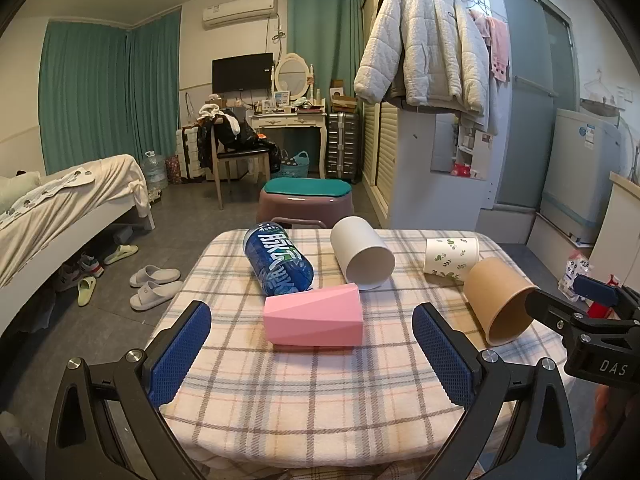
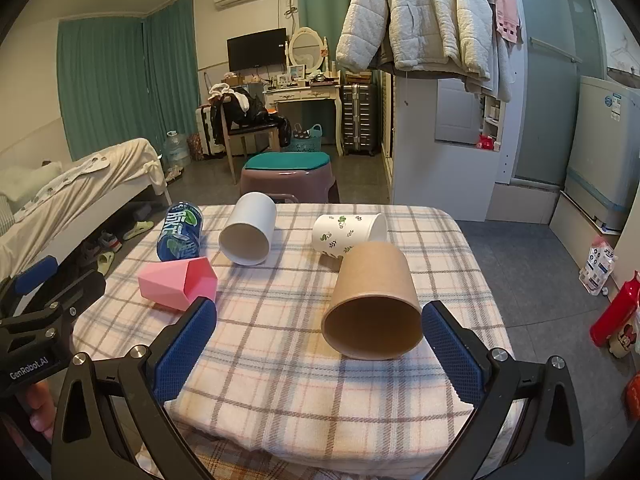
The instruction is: Flip cup upside down
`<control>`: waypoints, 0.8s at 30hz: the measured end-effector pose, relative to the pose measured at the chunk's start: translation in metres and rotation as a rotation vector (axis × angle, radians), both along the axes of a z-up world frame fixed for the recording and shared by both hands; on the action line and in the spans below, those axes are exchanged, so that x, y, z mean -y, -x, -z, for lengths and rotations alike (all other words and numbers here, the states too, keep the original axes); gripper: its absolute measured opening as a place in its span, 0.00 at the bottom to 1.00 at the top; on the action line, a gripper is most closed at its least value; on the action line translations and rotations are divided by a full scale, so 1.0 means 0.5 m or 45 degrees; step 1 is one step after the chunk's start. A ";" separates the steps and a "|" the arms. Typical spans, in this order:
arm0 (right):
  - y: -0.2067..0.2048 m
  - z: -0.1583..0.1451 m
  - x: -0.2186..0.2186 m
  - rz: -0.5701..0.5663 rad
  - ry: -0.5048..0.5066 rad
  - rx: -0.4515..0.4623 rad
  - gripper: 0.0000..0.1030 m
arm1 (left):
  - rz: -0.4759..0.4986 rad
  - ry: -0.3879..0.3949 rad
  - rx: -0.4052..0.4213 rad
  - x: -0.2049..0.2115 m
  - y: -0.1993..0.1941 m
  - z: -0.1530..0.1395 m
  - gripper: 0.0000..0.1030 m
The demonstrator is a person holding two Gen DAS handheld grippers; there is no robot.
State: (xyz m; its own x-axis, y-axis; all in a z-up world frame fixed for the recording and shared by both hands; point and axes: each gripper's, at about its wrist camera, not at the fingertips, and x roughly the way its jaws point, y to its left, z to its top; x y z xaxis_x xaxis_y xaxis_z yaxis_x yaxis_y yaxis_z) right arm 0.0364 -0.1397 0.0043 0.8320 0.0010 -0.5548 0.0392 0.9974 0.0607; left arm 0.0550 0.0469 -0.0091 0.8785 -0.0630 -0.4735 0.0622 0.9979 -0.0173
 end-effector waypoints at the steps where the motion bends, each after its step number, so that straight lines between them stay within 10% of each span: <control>1: 0.001 0.000 0.000 0.000 -0.001 0.000 1.00 | -0.002 -0.001 0.000 0.002 0.000 0.001 1.00; 24: -0.003 0.006 -0.012 -0.003 0.009 -0.018 1.00 | -0.001 0.005 -0.001 -0.001 0.002 0.000 1.00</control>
